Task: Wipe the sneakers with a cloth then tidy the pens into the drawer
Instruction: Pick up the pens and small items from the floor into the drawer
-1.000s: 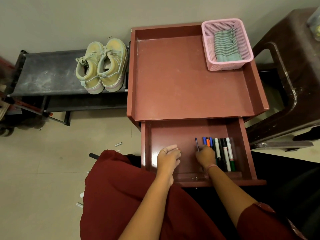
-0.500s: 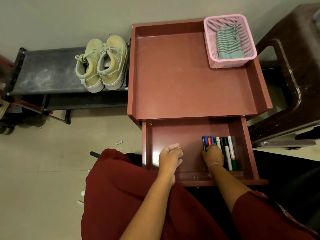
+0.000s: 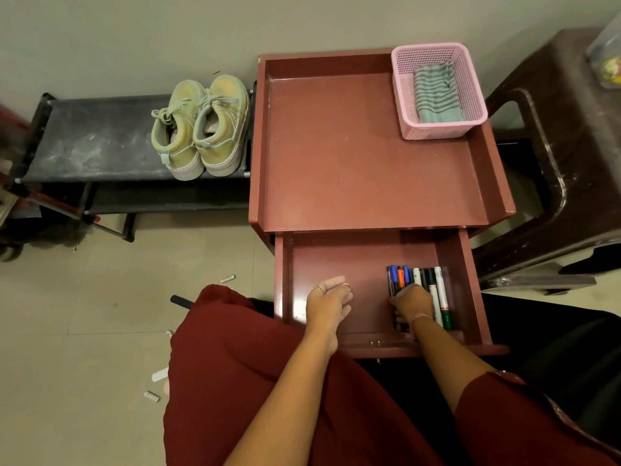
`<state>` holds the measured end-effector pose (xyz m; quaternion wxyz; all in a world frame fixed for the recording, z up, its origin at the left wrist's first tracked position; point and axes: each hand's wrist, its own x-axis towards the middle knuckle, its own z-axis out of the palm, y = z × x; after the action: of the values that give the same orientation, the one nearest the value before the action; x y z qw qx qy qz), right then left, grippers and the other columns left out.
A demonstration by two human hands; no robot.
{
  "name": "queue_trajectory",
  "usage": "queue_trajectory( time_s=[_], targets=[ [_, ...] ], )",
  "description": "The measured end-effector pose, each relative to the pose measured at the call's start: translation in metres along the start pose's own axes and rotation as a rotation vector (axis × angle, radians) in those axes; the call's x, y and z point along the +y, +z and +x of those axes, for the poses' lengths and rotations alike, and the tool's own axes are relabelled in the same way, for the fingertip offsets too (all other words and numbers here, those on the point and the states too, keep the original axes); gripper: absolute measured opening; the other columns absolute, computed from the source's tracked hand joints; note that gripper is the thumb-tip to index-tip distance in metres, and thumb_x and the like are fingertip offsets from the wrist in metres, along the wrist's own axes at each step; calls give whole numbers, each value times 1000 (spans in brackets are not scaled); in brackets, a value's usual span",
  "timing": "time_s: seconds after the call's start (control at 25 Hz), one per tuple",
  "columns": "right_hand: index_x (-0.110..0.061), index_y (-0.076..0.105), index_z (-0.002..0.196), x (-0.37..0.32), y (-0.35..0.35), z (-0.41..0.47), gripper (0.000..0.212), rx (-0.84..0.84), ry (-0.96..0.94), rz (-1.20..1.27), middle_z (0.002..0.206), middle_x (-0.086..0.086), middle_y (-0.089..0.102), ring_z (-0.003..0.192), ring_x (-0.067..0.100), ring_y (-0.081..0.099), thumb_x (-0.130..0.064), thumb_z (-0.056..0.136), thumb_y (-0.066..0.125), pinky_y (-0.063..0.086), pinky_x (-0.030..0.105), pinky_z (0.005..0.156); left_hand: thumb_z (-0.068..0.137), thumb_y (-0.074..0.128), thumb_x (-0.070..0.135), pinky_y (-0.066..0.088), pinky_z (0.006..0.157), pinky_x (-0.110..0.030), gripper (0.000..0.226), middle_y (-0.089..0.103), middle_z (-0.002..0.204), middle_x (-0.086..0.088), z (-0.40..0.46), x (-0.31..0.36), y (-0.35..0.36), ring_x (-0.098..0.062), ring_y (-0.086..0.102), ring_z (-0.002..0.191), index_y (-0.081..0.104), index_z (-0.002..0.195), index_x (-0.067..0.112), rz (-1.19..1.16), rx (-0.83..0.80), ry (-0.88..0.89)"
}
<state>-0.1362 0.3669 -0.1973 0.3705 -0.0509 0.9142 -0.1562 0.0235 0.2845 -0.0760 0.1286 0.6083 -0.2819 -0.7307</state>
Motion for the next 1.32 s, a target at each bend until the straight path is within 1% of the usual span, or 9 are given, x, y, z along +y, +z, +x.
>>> queue_trajectory(
  time_s=[0.08,0.2,0.32,0.44,0.56,0.68,0.88,1.12,1.32],
  targets=[
    [-2,67,79,-1,-10,-6,8,-6,-17,25,71,14,69,53,25,67,-8,77,62,58,34,49,93,58,9,53,83,-24,14,67,94,1,-4,2,-3,-11,66,92,63,105,16,-13,-2,11],
    [-4,64,76,-7,-31,-24,5,11,-37,106,75,16,69,61,28,69,-9,76,65,60,42,58,93,57,7,52,79,-21,18,66,85,0,-14,7,-10,-10,65,87,62,109,14,-63,-5,20],
    [-6,60,71,-17,-55,-46,8,45,-82,150,76,18,69,68,29,70,-5,78,64,60,46,64,94,56,5,51,78,-21,20,64,90,-2,-26,11,-16,-11,64,86,60,113,10,-145,-18,25],
    [-3,64,76,-20,-74,-64,4,69,-140,84,77,16,70,73,28,70,-6,78,63,60,45,68,94,56,4,50,80,-24,20,65,94,-3,-39,12,-24,-12,65,88,60,113,10,-214,-49,41],
    [-3,66,83,-16,-80,-76,10,48,-190,-32,89,16,69,87,30,66,-9,79,58,57,40,80,94,57,4,48,91,-29,21,66,98,-4,-52,12,-31,-13,65,93,61,112,10,-263,-72,43],
    [-2,65,98,-7,-78,-82,21,8,-257,-163,106,17,66,101,32,61,-7,88,48,51,32,87,93,57,3,48,92,-30,22,67,100,-5,-59,10,-36,-14,65,95,62,113,11,-291,-79,56],
    [-20,61,123,3,-66,-76,48,-229,-420,-564,133,7,57,120,26,53,3,87,39,41,32,103,93,56,4,47,94,-30,21,67,101,-4,-61,7,-41,-13,64,96,61,112,11,-300,-53,72],
    [-35,52,132,11,-49,-35,50,-332,-475,-922,139,5,49,122,27,51,-10,90,42,42,40,104,96,55,13,52,81,-25,15,69,94,2,-43,12,-33,-12,66,93,65,107,16,-290,17,58],
    [-43,27,145,4,-37,-26,56,-279,-543,-1223,141,8,38,128,28,42,-22,96,45,36,41,104,96,57,16,51,74,-24,13,69,91,4,-28,18,-17,-10,67,89,65,105,17,-279,22,24]
  ],
)
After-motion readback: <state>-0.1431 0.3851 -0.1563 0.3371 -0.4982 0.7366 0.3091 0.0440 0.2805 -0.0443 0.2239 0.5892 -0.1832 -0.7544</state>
